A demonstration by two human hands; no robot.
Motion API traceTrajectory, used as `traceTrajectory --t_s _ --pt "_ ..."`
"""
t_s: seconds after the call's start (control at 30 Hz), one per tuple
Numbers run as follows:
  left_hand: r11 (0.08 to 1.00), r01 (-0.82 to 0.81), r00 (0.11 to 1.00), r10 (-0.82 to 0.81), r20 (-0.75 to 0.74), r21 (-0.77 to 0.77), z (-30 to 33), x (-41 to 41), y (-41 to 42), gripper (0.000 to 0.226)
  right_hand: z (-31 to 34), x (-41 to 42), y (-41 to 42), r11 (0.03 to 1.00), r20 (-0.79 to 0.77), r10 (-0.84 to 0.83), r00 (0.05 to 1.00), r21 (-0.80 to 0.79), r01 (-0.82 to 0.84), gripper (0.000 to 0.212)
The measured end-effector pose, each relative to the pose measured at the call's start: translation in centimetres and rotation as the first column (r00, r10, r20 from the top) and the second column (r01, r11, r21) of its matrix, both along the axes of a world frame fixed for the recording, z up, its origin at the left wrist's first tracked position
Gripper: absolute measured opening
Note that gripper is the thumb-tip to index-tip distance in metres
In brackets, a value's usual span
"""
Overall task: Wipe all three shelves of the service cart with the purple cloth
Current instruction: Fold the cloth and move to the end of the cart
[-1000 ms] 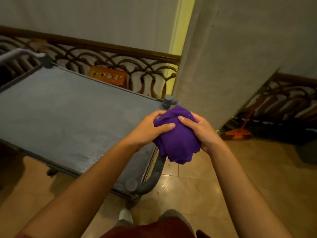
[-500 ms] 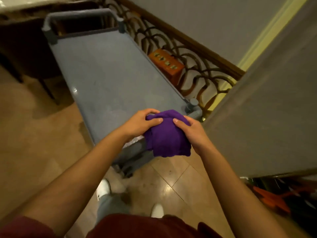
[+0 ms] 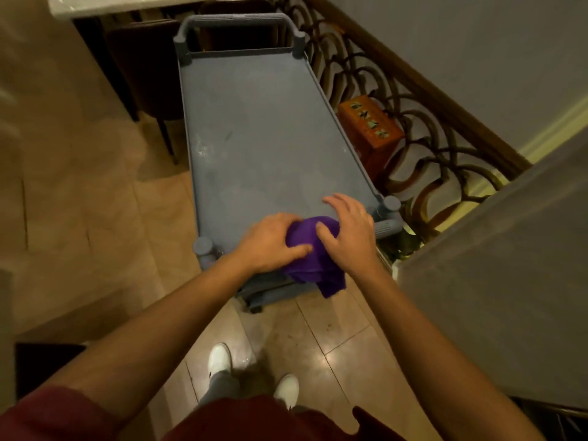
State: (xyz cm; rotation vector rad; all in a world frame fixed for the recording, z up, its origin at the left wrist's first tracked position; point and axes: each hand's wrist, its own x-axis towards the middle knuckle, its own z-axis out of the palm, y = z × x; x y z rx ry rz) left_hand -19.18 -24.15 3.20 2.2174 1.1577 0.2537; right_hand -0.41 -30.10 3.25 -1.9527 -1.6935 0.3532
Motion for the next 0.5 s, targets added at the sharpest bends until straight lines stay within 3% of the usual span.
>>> traceTrajectory --t_s 0.07,0.1,0.2,0.33,0.5 --pt "0.994 0.066 0.992 -0.074 -0.102 -0.086 -0.5 0.3 -0.9 0.092 0.3 1.0 0.0 0.939 -0.037 0.294 0.955 -0.173 -0.296 0.062" --pt "0.995 0.063 0.988 -0.074 -0.136 -0.084 -0.9 0.5 -1.1 0.092 0.4 1.3 0.2 0.891 -0.007 0.369 0.929 -0.283 -0.356 0.07" --pt "0.999 0.039 0.977 -0.041 -0.211 -0.017 -1.6 0.9 -1.0 0.087 0.1 2.5 1.0 0.843 0.119 0.409 0.905 -0.428 -0.325 0.083" --pt "0.997 0.041 0.972 -0.026 -0.232 0.061 -2.1 0.9 -1.3 0.08 -0.6 2.8 1.0 0.86 0.227 0.415 0.881 -0.415 -0.298 0.076" --pt "0.989 0.098 0.974 -0.118 -0.193 -0.11 -0.2 -0.1 0.1 0.105 0.5 2.4 1.6 0.804 0.151 0.445 0.883 -0.502 -0.319 0.098"
